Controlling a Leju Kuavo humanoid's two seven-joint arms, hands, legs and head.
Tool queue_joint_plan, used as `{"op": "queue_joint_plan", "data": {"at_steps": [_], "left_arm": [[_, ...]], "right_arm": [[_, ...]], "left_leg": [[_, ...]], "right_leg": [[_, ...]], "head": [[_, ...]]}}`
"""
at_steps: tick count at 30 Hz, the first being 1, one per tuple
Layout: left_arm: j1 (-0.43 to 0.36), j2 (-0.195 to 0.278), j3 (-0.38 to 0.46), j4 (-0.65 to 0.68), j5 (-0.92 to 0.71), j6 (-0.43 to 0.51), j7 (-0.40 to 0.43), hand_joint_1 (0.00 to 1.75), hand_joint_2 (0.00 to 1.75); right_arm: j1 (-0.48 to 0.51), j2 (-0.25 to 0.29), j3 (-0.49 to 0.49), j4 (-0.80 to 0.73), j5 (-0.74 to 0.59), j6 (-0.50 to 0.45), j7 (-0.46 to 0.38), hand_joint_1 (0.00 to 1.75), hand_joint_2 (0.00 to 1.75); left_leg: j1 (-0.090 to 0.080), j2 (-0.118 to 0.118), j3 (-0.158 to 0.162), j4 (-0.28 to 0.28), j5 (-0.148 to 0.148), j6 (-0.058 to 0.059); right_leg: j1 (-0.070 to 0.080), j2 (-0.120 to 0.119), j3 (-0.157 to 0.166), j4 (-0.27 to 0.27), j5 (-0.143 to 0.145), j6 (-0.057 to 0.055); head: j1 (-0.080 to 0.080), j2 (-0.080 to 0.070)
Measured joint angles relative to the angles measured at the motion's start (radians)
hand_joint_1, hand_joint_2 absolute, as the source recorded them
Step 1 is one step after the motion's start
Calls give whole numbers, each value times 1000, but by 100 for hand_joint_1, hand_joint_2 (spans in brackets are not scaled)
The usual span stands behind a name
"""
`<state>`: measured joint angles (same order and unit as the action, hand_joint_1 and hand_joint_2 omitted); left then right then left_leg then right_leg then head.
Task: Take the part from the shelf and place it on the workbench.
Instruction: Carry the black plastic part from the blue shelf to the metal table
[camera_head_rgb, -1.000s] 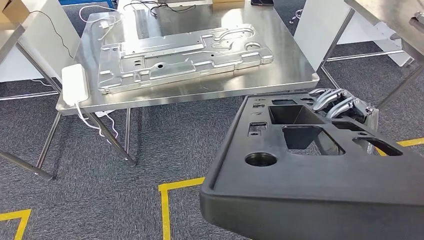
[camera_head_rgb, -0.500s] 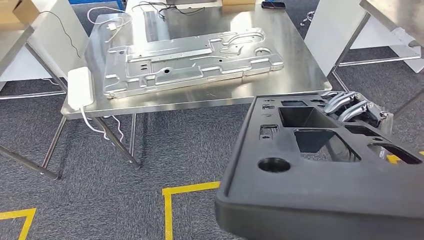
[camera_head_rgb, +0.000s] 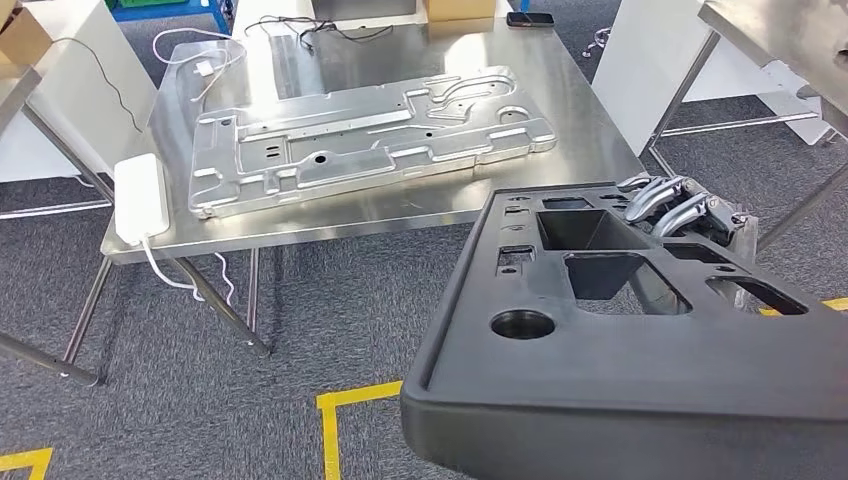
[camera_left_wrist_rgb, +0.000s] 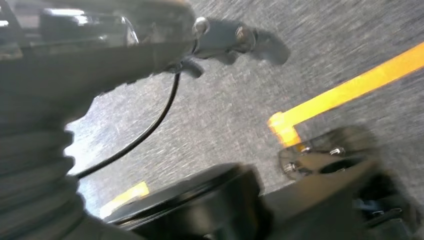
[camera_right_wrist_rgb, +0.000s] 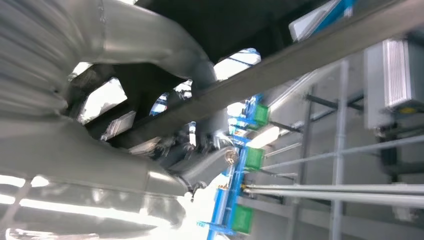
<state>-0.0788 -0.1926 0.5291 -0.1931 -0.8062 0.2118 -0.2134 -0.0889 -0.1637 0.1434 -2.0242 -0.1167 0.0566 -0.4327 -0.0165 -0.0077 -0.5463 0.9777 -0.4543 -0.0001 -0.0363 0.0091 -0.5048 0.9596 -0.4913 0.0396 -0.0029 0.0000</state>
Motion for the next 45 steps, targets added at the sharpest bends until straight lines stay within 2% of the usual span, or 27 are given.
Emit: {"op": "queue_joint_plan", "data": {"at_steps": [3,4,6,7,8,9,10,11,13,18,19,21,22,23,24,25,27,28,32,34,37,38,39,40,42,43,45], "left_arm": [[1,0,0,0,-3,0,0,0,175],[2,0,0,0,-4,0,0,0,175],[3,-1,0,0,-5,0,1,0,175],[4,-1,0,0,-5,-1,1,0,175],[5,-1,0,0,-5,-1,1,0,175],[6,-1,0,0,-5,-1,1,0,175],[7,-1,0,0,-6,-1,1,0,175],[8,-1,0,0,-6,-2,1,0,175],[9,0,0,0,-7,-2,1,0,175],[8,0,0,0,-9,-2,2,0,175],[8,0,0,0,-9,-2,2,0,175],[2,0,1,-1,-8,-1,0,0,175],[-3,0,1,-1,-7,-1,-1,0,175],[-8,0,2,-1,-7,0,-2,0,175],[-11,0,2,-1,-7,-1,-2,0,175],[-11,0,2,-1,-7,-1,-1,0,175],[-6,0,3,-1,-8,-1,2,0,175],[-3,0,3,-1,-8,-1,2,0,175],[0,0,3,0,-9,-2,2,0,175],[1,-1,3,0,-11,-2,1,0,175],[4,-1,4,0,-12,-2,1,0,175],[5,-1,4,0,-12,-2,1,0,175],[6,-1,5,0,-12,-2,1,0,175],[6,-1,5,0,-12,-2,1,0,175],[8,-1,5,0,-13,-2,2,0,175],[9,-1,6,0,-13,-2,2,0,175],[10,0,6,0,-13,-2,3,0,175]], "right_arm": [[1,0,-1,-1,0,1,0,175,175],[1,-1,-2,-1,0,1,-1,175,175],[4,-1,-2,-1,0,1,-1,175,175],[7,-2,-2,-1,0,2,-1,175,175],[9,-2,-2,-1,0,2,-1,175,175],[11,-2,-2,-1,0,2,0,175,175],[11,-2,-3,-1,0,2,0,175,175],[11,-2,-3,-1,0,2,0,175,175],[11,-2,-4,0,0,2,0,175,175],[13,-3,-11,0,0,2,1,175,175],[14,-3,-12,0,0,2,1,175,175],[15,-3,-13,0,0,3,1,175,175],[17,-3,-13,0,0,3,1,175,175],[19,-3,-13,0,0,3,1,175,175],[20,-3,-13,0,0,3,1,175,175],[20,-3,-13,0,0,3,1,175,175],[20,-3,-13,0,0,3,1,175,175],[20,-3,-13,0,0,4,1,175,175],[18,-3,-14,0,0,4,2,175,175],[16,-3,-14,-1,0,5,1,175,175],[18,-3,-16,0,0,6,0,175,175],[20,-3,-16,0,0,6,1,175,175],[22,-3,-17,0,0,6,1,175,175],[23,-3,-17,0,0,6,1,175,175],[23,-4,-17,0,0,6,1,175,175],[23,-3,-18,0,0,6,1,175,175],[24,-3,-18,1,-1,6,2,175,175]], "left_leg": [[7,-3,13,-16,-3,14],[10,-2,19,-21,-5,19],[9,0,26,-22,-11,26],[9,0,29,-22,-16,28],[8,-1,35,-21,-21,28],[8,-2,44,-21,-28,28],[9,-3,55,-22,-35,27],[9,-4,67,-22,-44,24],[7,-6,81,-22,-60,15],[7,-3,81,-4,-86,-4],[8,-2,59,41,-106,-9],[11,-1,-23,191,-160,-15],[13,-1,-65,260,-177,-17],[14,-1,-91,297,-174,-18],[15,-1,-95,290,-149,-18],[15,0,-81,242,-106,-16],[13,1,-31,98,-19,-12],[10,1,-11,43,1,-8],[6,-3,9,-8,-7,5],[11,-3,22,-20,-7,16],[12,-1,33,-24,-17,27],[12,-1,37,-24,-21,28],[12,-1,44,-24,-27,28],[12,-3,54,-24,-35,26],[13,-4,76,-24,-52,19],[13,-5,82,-23,-59,13],[10,-5,86,-26,-68,6]], "right_leg": [[1,-3,-12,25,-21,12],[3,-3,-36,72,-42,13],[7,-3,-121,218,-93,13],[8,-3,-163,279,-104,13],[8,-3,-190,306,-96,14],[8,-3,-195,291,-65,13],[8,-3,-179,235,-19,13],[8,-3,-152,159,30,12],[10,-3,-99,43,77,8],[7,-1,-71,13,61,-15],[4,-2,-66,12,57,-21],[4,-6,-58,11,49,-28],[4,-7,-53,11,45,-29],[3,-7,-46,11,40,-29],[3,-6,-38,11,34,-28],[2,-5,-28,11,28,-27],[1,-1,-11,9,17,-19],[1,1,-8,8,13,-14],[2,-1,-7,-1,8,10],[5,-2,-28,46,-18,15],[9,-2,-150,252,-90,16],[9,-2,-185,298,-93,17],[9,-2,-200,305,-74,18],[9,-2,-192,267,-34,18],[9,-3,-138,128,54,18],[9,-2,-110,67,76,15],[9,-1,-84,21,72,7]], "head": [[3,0],[6,0],[16,0],[20,0],[23,0],[26,0],[30,0],[35,0],[42,0],[27,0],[22,0],[13,0],[11,0],[10,0],[9,0],[8,0],[6,0],[5,0],[1,0],[5,0],[17,0],[20,0],[23,0],[26,0],[34,0],[38,0],[38,0]]}}
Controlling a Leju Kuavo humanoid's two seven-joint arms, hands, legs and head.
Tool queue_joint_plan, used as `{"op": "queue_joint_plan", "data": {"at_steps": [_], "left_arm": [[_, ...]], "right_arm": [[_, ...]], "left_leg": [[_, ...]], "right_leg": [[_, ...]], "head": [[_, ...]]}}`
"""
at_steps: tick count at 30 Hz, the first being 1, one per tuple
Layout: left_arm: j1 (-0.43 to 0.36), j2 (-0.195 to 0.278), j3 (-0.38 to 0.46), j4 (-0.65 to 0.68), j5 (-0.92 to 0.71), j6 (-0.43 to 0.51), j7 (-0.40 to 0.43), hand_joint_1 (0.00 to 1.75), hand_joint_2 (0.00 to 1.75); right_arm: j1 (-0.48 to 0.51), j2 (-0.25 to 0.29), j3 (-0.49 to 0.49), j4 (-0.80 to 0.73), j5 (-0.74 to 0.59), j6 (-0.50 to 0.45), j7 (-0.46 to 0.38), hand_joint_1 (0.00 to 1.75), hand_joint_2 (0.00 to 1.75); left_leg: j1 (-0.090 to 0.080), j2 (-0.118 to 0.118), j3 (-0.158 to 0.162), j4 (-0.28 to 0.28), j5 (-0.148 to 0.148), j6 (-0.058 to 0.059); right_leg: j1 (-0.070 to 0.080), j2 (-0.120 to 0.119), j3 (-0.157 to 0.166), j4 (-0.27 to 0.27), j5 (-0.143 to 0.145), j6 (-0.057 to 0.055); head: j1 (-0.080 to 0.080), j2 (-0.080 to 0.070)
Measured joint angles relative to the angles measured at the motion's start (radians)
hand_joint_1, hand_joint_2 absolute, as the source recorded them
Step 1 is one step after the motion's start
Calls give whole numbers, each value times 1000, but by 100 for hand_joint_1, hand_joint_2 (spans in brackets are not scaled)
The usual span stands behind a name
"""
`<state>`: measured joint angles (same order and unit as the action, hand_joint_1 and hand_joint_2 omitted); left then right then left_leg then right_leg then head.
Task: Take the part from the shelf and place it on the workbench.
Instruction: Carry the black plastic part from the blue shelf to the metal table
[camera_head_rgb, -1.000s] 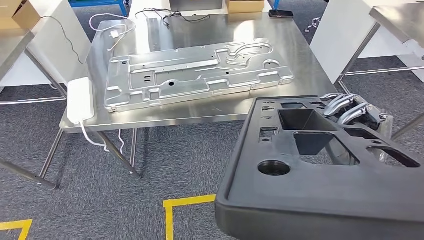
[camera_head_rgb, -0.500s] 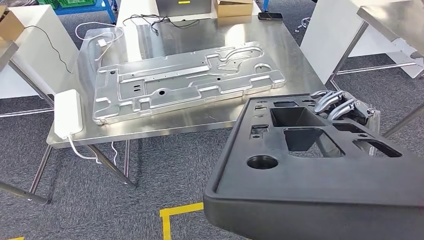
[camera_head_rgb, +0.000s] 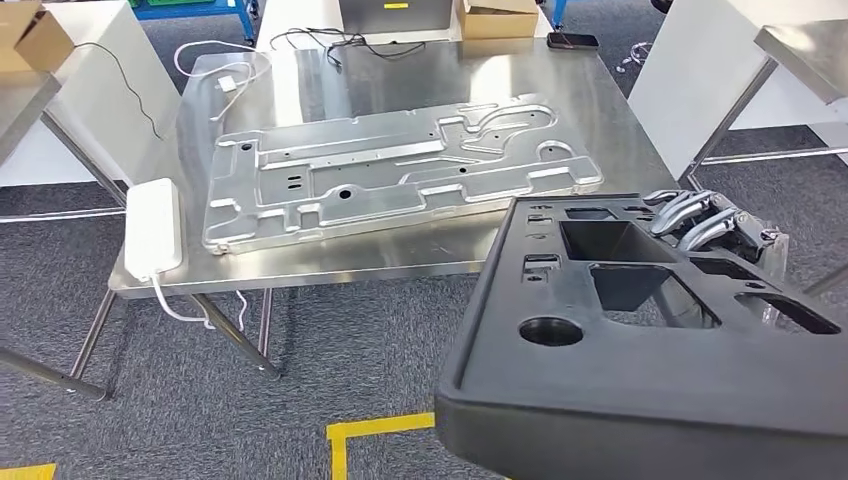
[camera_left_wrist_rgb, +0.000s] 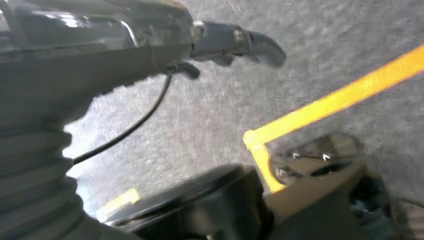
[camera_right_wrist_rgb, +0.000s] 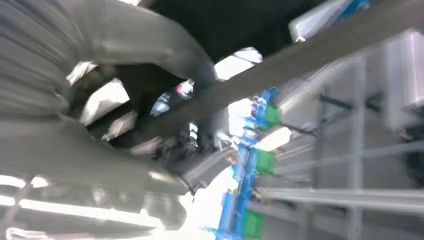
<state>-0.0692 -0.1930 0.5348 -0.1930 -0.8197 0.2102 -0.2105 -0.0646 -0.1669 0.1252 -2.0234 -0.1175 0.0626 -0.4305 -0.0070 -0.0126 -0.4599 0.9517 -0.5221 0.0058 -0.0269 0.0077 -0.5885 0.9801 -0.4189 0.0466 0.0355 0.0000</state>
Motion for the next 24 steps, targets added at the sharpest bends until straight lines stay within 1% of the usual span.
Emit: {"op": "queue_joint_plan", "data": {"at_steps": [2,3,4,5,7,8,9,10,12,13,14,16,18,19,20,21,22,23,24], "left_arm": [[-1,0,0,0,0,0,0,0,175],[-1,0,0,-1,0,0,0,0,175],[-2,0,0,-1,0,0,0,0,175],[-3,0,1,-2,0,0,0,0,175],[-11,0,1,-2,1,1,-3,0,175],[-16,0,2,-2,2,1,-4,0,175],[-19,0,2,-2,2,1,-4,0,175],[-21,0,3,-2,2,1,-3,0,175],[-17,0,3,-2,1,1,-1,0,175],[-15,0,3,-2,0,1,0,0,175],[-12,0,3,-1,0,0,1,0,175],[-11,0,3,-1,0,0,0,0,175],[-10,0,3,-1,0,0,-1,0,175],[-9,0,3,-1,-1,0,-1,0,175],[-8,-1,3,-1,-1,0,-2,0,175],[-7,-1,3,-1,-1,0,-2,0,175],[-6,-1,3,-1,-1,0,-2,0,175],[-5,-1,3,-1,-1,0,-2,0,175],[-4,-1,3,-1,-1,0,-2,0,175]], "right_arm": [[1,0,0,0,0,0,1,175,175],[0,0,-1,0,0,0,0,175,175],[0,0,-1,0,0,0,0,175,175],[-1,0,0,-1,0,0,0,175,175],[-1,0,0,-1,0,0,0,175,175],[-1,1,0,-1,0,0,0,175,175],[0,1,0,-1,0,0,0,175,175],[0,1,0,-1,0,0,0,175,175],[-1,1,0,-1,0,0,0,175,175],[-1,1,0,-1,0,0,0,175,175],[-1,1,0,-1,0,0,0,175,175],[-2,1,0,-1,0,0,0,175,175],[-4,1,0,-1,0,1,0,175,175],[-6,1,0,-1,0,1,0,175,175],[-7,0,0,-1,0,1,0,175,175],[-8,0,0,-1,-1,1,0,175,175],[-7,0,0,-1,-1,1,0,175,175],[-6,0,0,-1,0,1,0,175,175],[-4,0,0,-1,0,1,1,175,175]], "left_leg": [[0,1,4,-4,-6,-6],[1,2,3,7,-13,-9],[2,3,-12,39,-29,-14],[3,4,-41,97,-53,-17],[4,4,-132,254,-103,-22],[5,4,-168,311,-112,-23],[6,4,-185,329,-99,-23],[6,5,-182,304,-64,-22],[6,5,-137,169,33,-17],[3,6,-115,106,65,-14],[0,6,-99,60,78,-11],[-7,4,-90,30,67,-5],[-2,1,-79,14,62,3],[1,1,-71,8,62,8],[4,2,-63,2,60,13],[3,3,-59,1,57,17],[3,4,-55,1,53,20],[3,5,-51,1,48,22],[3,4,-45,1,42,22]], "right_leg": [[-2,1,7,-5,-9,-12],[-4,1,12,-6,-13,-18],[-6,0,17,-7,-17,-24],[-8,-2,23,-8,-21,-29],[-7,-6,32,-8,-31,-35],[-7,-7,38,-8,-36,-35],[-8,-7,46,-8,-41,-35],[-8,-5,55,-8,-47,-34],[-10,-2,75,-10,-61,-28],[-10,0,81,-12,-66,-23],[-9,1,82,-13,-70,-17],[-8,1,81,-20,-72,-6],[-7,-1,82,-20,-78,4],[-5,-1,74,0,-90,7],[-2,-1,52,43,-109,8],[-1,-1,15,109,-134,7],[0,-1,-33,185,-157,7],[0,-1,-77,248,-169,8],[0,-1,-107,280,-161,9]], "head": [[-7,0],[-12,0],[-17,0],[-22,0],[-29,0],[-30,0],[-31,0],[-32,0],[-33,0],[-34,0],[-35,0],[-38,0],[-37,0],[-35,0],[-33,0],[-28,0],[-25,0],[-21,0],[-17,0]]}}
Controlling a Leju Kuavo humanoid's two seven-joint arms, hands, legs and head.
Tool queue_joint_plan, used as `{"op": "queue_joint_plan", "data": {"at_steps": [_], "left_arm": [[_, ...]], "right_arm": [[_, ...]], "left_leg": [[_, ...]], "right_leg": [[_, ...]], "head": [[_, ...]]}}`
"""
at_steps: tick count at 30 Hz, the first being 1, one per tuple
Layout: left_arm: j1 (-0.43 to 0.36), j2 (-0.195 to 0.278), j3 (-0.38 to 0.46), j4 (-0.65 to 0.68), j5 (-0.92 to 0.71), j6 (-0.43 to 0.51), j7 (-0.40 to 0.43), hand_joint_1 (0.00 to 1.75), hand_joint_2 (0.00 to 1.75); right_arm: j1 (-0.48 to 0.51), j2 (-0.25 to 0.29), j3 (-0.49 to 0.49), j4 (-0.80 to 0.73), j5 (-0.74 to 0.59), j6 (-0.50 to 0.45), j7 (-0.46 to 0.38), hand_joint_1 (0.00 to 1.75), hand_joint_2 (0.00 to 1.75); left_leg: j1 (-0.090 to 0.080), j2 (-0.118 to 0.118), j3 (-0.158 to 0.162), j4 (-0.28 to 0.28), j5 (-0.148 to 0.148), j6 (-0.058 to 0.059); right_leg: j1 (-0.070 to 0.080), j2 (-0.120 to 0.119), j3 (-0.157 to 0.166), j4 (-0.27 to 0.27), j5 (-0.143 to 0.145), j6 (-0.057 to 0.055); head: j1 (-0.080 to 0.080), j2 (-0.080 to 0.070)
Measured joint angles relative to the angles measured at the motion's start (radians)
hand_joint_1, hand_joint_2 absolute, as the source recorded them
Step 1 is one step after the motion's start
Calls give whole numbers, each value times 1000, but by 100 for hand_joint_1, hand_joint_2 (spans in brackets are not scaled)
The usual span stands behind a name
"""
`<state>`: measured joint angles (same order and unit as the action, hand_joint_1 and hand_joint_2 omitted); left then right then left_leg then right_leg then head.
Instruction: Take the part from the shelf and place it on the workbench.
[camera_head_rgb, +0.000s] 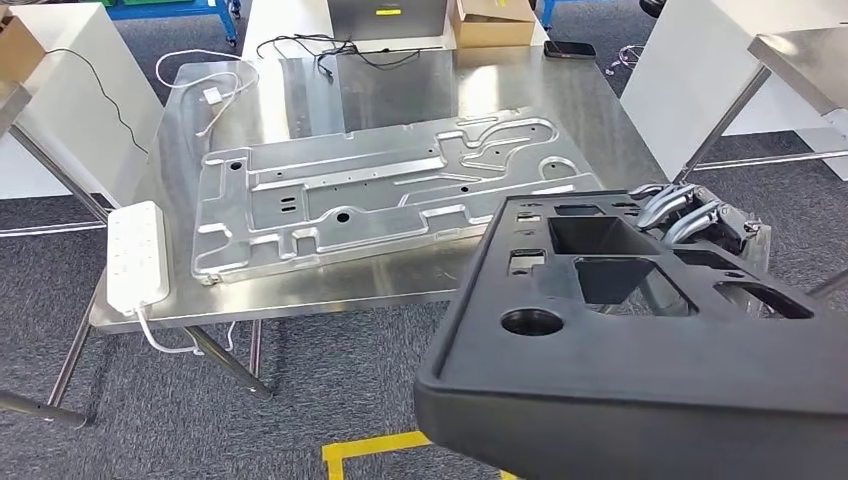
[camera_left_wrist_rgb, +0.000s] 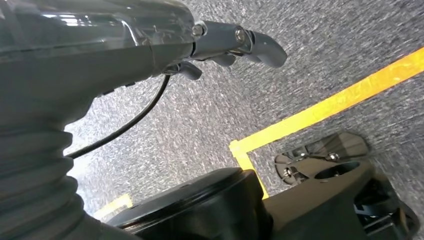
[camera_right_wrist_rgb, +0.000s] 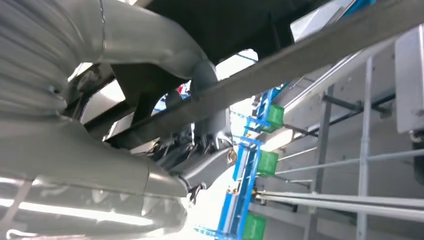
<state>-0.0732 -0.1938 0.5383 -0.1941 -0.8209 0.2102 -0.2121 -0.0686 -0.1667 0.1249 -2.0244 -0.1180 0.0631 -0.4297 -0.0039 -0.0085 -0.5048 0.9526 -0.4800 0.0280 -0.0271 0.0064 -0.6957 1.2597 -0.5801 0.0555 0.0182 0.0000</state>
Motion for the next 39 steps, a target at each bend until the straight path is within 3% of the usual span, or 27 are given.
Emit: {"op": "queue_joint_plan", "data": {"at_steps": [1,2,3,5,6,10,12,14,15,16,17,19,20,22,25,26,27,29,30,31,32,34,35,37,39], "left_arm": [[1,0,0,0,0,0,0,0,175],[2,0,0,0,0,0,0,0,175],[3,0,0,0,0,0,0,0,175],[4,0,0,0,-2,0,2,0,175],[5,0,0,1,-2,1,2,0,175],[4,1,0,0,-2,1,3,0,175],[1,1,0,-1,-2,2,1,0,175],[-7,1,1,-2,0,2,-2,0,175],[-12,1,1,-3,0,3,-3,0,175],[-15,1,1,-3,0,3,-3,0,175],[-15,1,1,-3,0,2,-2,0,175],[-11,1,1,-2,-1,2,0,0,175],[-8,1,1,-2,-2,2,0,0,175],[-5,1,1,-2,-2,2,0,0,175],[-4,0,1,-2,-2,2,0,0,175],[-3,0,1,-2,-3,2,0,0,175],[-2,0,1,-2,-3,2,0,0,175],[-1,0,2,-2,-4,2,0,0,175],[0,0,2,-2,-4,2,0,0,175],[0,0,2,-2,-4,2,0,0,175],[1,0,2,-2,-4,2,0,0,175],[2,0,2,-2,-5,2,0,0,175],[3,0,2,-2,-5,2,0,0,175],[4,0,2,-2,-5,2,0,0,175],[4,0,2,-2,-5,2,0,0,175]], "right_arm": [[1,0,0,0,0,0,0,175,175],[1,0,0,0,0,0,0,175,175],[1,0,0,0,0,0,0,175,175],[0,0,0,1,0,0,1,175,175],[1,0,0,1,0,0,1,175,175],[3,1,0,1,1,0,3,175,175],[2,1,0,0,1,0,3,175,175],[3,1,1,0,1,0,3,175,175],[3,1,1,0,1,0,3,175,175],[3,1,1,0,1,0,3,175,175],[3,1,2,0,1,0,3,175,175],[2,1,2,0,1,0,3,175,175],[2,1,3,0,1,0,4,175,175],[1,1,4,0,1,0,5,175,175],[-1,1,6,0,2,0,6,175,175],[-3,1,6,0,2,0,6,175,175],[-4,1,6,0,2,0,6,175,175],[-3,1,6,0,2,0,6,175,175],[-1,1,6,0,2,0,6,175,175],[0,1,7,0,3,0,6,175,175],[1,1,7,0,3,-1,6,175,175],[0,1,7,0,3,-1,6,175,175],[0,1,7,0,3,-1,6,175,175],[-1,2,8,0,4,-2,7,175,175],[0,2,8,1,4,-3,7,175,175]], "left_leg": [[1,-1,9,0,-7,-1],[2,-2,21,0,-15,-3],[3,-4,33,0,-25,-7],[1,-5,49,0,-42,-17],[-1,-5,52,-1,-47,-21],[-1,-1,53,15,-68,-35],[2,0,-5,128,-115,-42],[4,0,-95,284,-165,-44],[4,0,-125,328,-167,-45],[4,0,-134,331,-148,-44],[4,1,-123,290,-108,-43],[2,2,-72,144,-16,-37],[0,3,-49,81,10,-34],[-6,3,-35,29,16,-29],[-4,-1,-28,14,14,-18],[-1,-1,-23,10,14,-13],[2,-1,-18,6,13,-9],[0,1,-13,6,8,-3],[0,1,-11,6,4,-1],[0,1,-6,6,-1,-1],[0,0,2,6,-6,-2],[3,-3,23,6,-22,-8],[2,-4,32,7,-31,-13],[-1,-4,40,5,-42,-22],[-2,-3,45,-1,-48,-27]], "right_leg": [[0,0,-9,-10,29,0],[0,0,4,-62,75,1],[-1,0,28,-134,125,0],[-1,0,82,-251,175,-3],[-1,0,96,-276,175,-7],[-5,1,114,-286,153,-29],[-7,-2,124,-288,145,-39],[-7,-5,130,-288,138,-44],[-7,-6,135,-288,134,-44],[-8,-6,142,-288,130,-44],[-8,-4,150,-288,125,-43],[-9,-1,165,-289,116,-37],[-9,1,167,-290,113,-32],[-7,3,165,-294,111,-21],[-6,1,163,-293,104,-4],[-4,0,152,-267,89,-2],[-3,0,126,-217,65,-1],[-1,0,44,-69,10,-1],[-1,0,5,-8,-5,-1],[-1,0,-18,18,1,-1],[-1,0,-19,2,29,-1],[-1,0,29,-130,120,-1],[0,0,62,-199,151,-2],[0,0,102,-274,164,-8],[-1,2,111,-281,151,-19]], "head": [[3,0],[6,0],[11,0],[18,0],[18,0],[3,0],[-6,0],[-13,0],[-13,0],[-14,0],[-14,0],[-16,0],[-17,0],[-19,0],[-18,0],[-15,0],[-11,0],[-1,0],[3,0],[6,0],[9,0],[16,0],[21,0],[23,0],[16,0]]}}
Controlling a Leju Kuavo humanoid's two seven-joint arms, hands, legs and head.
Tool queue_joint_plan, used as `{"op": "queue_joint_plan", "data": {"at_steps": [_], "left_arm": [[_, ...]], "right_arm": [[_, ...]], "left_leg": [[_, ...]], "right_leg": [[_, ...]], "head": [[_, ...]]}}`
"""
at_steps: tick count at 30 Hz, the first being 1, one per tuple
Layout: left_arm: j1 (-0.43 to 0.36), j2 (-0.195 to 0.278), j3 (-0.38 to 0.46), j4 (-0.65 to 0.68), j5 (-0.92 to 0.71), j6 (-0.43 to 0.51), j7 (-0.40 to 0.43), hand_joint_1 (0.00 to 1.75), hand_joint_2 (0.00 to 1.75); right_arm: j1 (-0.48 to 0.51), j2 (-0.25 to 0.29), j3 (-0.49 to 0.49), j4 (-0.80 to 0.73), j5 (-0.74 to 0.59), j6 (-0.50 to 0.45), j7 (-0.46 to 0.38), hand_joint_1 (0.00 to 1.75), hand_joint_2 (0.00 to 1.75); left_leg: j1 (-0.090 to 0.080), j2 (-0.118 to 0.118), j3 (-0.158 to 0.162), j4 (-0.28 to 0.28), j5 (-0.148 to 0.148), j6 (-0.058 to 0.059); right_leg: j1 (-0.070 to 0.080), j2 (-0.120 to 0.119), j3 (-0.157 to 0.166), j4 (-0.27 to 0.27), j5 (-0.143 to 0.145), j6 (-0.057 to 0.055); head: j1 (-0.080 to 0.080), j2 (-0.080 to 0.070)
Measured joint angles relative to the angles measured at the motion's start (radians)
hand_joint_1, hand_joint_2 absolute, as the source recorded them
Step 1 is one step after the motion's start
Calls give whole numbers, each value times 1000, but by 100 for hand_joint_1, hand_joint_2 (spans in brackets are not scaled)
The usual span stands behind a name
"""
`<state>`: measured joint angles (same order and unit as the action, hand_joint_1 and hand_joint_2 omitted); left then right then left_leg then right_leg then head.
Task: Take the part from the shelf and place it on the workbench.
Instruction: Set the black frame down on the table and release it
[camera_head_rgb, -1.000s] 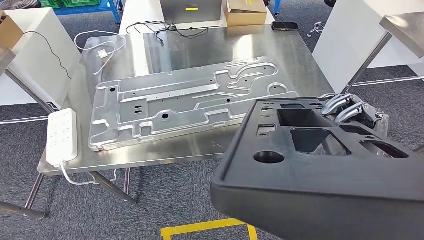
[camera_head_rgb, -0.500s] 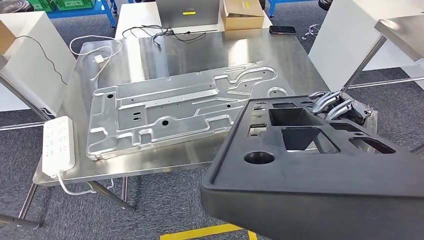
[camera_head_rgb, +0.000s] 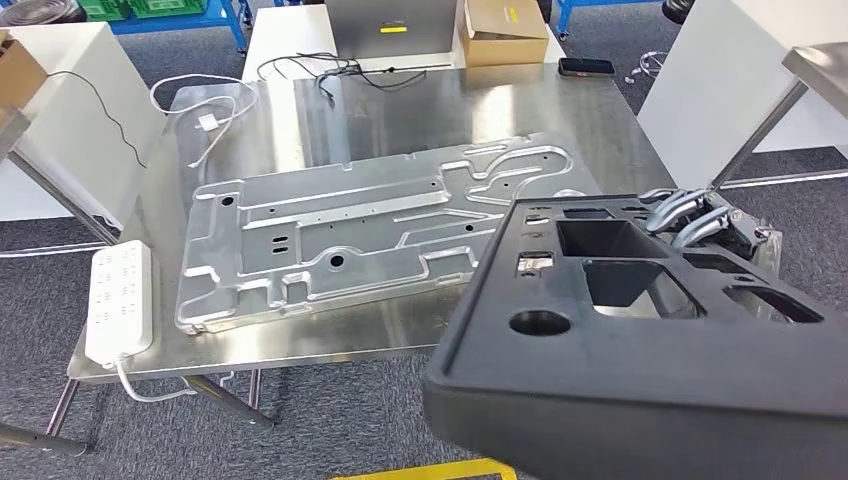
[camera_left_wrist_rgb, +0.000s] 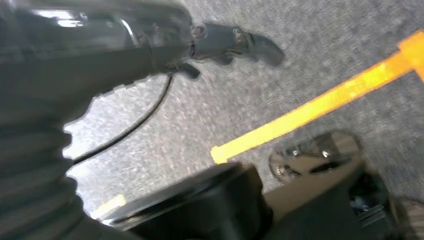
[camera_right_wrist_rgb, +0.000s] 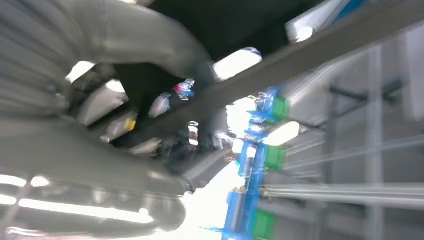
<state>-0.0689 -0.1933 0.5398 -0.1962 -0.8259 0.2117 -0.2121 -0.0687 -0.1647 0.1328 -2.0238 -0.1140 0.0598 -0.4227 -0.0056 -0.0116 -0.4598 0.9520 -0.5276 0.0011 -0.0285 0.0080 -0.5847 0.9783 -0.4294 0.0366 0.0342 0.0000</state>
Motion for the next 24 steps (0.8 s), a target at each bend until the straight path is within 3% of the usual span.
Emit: {"op": "queue_joint_plan", "data": {"at_steps": [2,3,5,6,7,8,9,11,12,13,17,19,21,22,23,24], "left_arm": [[-1,0,0,0,0,0,0,0,175],[-2,0,0,-1,0,0,-1,0,175],[-7,0,0,-1,1,0,-3,0,175],[-12,1,0,-2,1,1,-4,0,175],[-17,1,1,-2,1,1,-4,0,175],[-19,1,1,-2,1,1,-4,0,175],[-19,1,1,-2,1,1,-4,0,175],[-15,1,1,-2,-1,0,-2,0,175],[-12,1,1,-1,-2,0,-1,0,175],[-11,1,1,-1,-3,0,-1,0,175],[-8,0,1,-1,-3,0,-3,0,175],[-7,0,1,-1,-3,0,-3,0,175],[-5,0,1,-1,-3,0,-3,0,175],[-5,0,1,-1,-3,0,-3,0,175],[-4,0,1,-1,-4,0,-3,0,175],[-3,0,1,-1,-4,0,-3,0,175]], "right_arm": [[0,0,0,0,0,-1,0,175,175],[-1,0,0,-1,0,-1,0,175,175],[-1,1,0,-1,0,-3,0,175,175],[-1,1,0,-1,0,-3,0,175,175],[0,1,0,-1,0,-4,0,175,175],[1,1,1,-1,0,-4,0,175,175],[1,1,1,-1,0,-4,0,175,175],[1,1,1,-1,0,-4,0,175,175],[1,1,1,0,0,-4,0,175,175],[1,1,1,0,0,-4,0,175,175],[1,1,1,-1,0,-4,-1,175,175],[1,1,1,-1,1,-5,-2,175,175],[6,1,1,-1,2,-6,-2,175,175],[9,1,1,-1,2,-7,-2,175,175],[11,1,1,-1,3,-7,-2,175,175],[12,1,1,-1,3,-7,-2,175,175]], "left_leg": [[2,2,-5,23,-16,-7],[3,3,-27,69,-37,-11],[5,3,-110,218,-89,-15],[6,3,-152,287,-106,-16],[6,3,-178,326,-105,-17],[6,4,-185,324,-82,-16],[7,4,-173,281,-40,-15],[5,4,-128,145,47,-11],[3,4,-107,90,67,-9],[0,4,-96,58,69,-6],[0,0,-81,32,51,10],[3,2,-71,25,48,21],[2,4,-66,25,41,28],[1,3,-61,25,36,30],[0,3,-55,25,31,30],[0,1,-45,25,24,29]], "right_leg": [[-3,0,8,-2,-8,-12],[-5,-2,13,-3,-11,-18],[-4,-6,20,-3,-20,-26],[-3,-7,25,-3,-24,-28],[-3,-8,31,-3,-29,-28],[-4,-8,39,-3,-34,-27],[-4,-6,49,-3,-41,-26],[-4,-3,67,-4,-54,-18],[-3,-1,71,-4,-59,-13],[-2,-1,71,-5,-63,-7],[-2,-4,64,4,-76,12],[0,-4,18,91,-116,15],[2,-4,-69,234,-162,15],[2,-4,-104,282,-166,15],[2,-4,-122,293,-149,15],[2,-4,-118,262,-112,15]], "head": [[-10,0],[-16,0],[-27,0],[-29,0],[-29,0],[-30,0],[-32,0],[-34,0],[-36,0],[-36,0],[-32,0],[-26,0],[-17,0],[-14,0],[-10,0],[-7,0]]}}
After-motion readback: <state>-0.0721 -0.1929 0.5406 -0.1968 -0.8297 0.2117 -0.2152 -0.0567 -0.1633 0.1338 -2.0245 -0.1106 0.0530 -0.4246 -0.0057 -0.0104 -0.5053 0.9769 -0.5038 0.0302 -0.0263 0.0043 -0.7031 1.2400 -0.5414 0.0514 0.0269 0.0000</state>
